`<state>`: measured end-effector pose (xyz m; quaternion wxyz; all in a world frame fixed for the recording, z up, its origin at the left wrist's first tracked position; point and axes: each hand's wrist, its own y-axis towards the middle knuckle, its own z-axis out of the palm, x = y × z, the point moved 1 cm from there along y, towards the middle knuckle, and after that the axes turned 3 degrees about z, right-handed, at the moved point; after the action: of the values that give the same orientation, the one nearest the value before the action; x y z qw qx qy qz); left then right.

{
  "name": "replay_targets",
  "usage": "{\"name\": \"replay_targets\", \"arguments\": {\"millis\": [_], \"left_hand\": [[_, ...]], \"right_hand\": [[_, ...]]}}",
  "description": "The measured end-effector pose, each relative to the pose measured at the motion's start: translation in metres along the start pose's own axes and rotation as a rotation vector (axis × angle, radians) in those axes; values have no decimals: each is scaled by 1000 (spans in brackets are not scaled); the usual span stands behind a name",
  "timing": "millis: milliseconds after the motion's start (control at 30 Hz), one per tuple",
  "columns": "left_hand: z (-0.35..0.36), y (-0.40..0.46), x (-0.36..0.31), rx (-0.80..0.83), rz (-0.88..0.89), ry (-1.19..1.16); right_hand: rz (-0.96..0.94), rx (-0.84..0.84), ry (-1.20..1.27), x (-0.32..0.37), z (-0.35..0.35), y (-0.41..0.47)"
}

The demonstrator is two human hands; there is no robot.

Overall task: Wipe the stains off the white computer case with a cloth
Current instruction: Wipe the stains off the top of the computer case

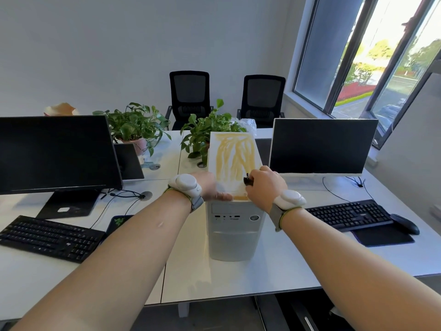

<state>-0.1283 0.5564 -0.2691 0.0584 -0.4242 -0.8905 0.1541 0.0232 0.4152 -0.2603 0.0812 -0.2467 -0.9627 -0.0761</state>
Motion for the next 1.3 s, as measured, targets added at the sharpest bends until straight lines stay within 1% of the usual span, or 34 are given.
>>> {"name": "replay_targets", "arguments": {"millis": [100,200,300,433,567,667,767,867,933,1000,1100,1200,1300], "left_hand": [[-5,-9,2,-6,19,-96],[-15,-22,11,31,5,-186],[-20,-27,17,18,-1,-143],[-18,-22,16,1,-20,-120],[-16,-19,15,-19,-11,-88],[-18,-19,13,-19,-29,-7],[-21,-18,16,-25,-95,-35],[-23,-12,13,-66,-51,-10],[-28,-13,8,-45,-19,29],[-31,-12,8,0,-45,34],[-32,-14,8,59,-48,52],[-32,-16,6,47,-43,25],[-34,-18,4,56,-51,7]], "right_hand": [[31,61,-26,0,-10,9],[-3,154,-51,11,-16,12],[-69,183,-45,34,-12,12],[-129,189,-132,75,-7,16],[-206,199,-163,104,-3,17],[-209,212,-143,109,-6,13],[-234,247,-86,96,-13,1],[-300,234,-48,82,-16,-13],[-285,233,-44,73,-15,-17],[-232,221,5,61,-15,-17],[-90,202,174,34,-15,-15],[1,192,274,18,-18,-15],[86,156,296,3,-20,-14]]}}
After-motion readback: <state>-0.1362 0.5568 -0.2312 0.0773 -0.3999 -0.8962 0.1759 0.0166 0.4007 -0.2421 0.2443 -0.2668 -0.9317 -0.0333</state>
